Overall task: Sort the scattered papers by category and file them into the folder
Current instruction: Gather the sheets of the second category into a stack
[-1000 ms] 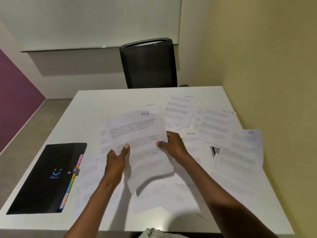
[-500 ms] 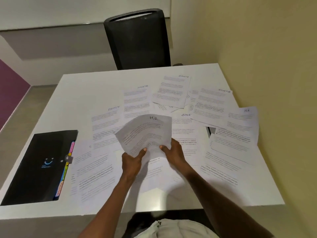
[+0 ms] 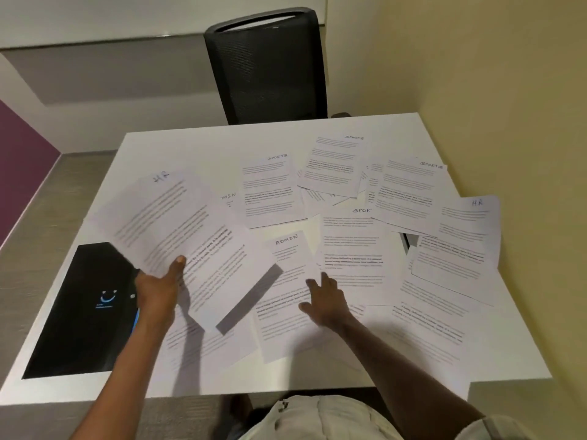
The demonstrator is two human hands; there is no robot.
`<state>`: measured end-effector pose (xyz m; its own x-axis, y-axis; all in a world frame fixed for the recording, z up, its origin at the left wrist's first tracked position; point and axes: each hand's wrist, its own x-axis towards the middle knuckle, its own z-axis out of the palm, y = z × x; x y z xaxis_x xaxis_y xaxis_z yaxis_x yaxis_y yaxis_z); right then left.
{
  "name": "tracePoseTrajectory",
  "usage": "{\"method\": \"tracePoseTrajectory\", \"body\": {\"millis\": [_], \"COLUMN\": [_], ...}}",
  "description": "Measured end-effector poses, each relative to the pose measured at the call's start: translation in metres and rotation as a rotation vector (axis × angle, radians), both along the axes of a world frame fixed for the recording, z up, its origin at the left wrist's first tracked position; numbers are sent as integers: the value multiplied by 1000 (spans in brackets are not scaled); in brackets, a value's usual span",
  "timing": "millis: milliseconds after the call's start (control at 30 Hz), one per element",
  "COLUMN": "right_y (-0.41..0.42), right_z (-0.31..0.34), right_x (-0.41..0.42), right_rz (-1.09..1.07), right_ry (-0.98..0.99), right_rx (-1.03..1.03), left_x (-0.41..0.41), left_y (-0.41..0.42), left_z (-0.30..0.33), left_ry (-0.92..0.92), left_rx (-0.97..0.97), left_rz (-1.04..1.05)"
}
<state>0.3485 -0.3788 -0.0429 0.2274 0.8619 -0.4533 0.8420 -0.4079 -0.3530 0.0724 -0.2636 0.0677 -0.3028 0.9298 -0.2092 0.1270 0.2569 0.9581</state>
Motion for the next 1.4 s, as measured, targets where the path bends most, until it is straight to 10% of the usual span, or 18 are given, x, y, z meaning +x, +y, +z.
{"method": "tracePoseTrajectory", "body": {"millis": [167,433,633,833,1400], "right_y": [5,31,30,58,68], "right_z": [-9,-7,-6,-9,-7], "right_x": [-42,-41,-46,-195,-188], "right_rz": [-237,-571,-528,-135,-501], "right_ry": [-232,-6,-555,-211,262], "right_rx": [-14,68,333,320,-66], "left_x": [-61,-116,-160,-180,-215], "left_y": [8,34,60,78,81], "left_z": [-5,-12,3,15,30], "left_ry": [20,-17,-32,-14,25], "left_rx": [-94,-143,-106,-28,20], "left_rz": [28,-81,-163,-74,-23]}}
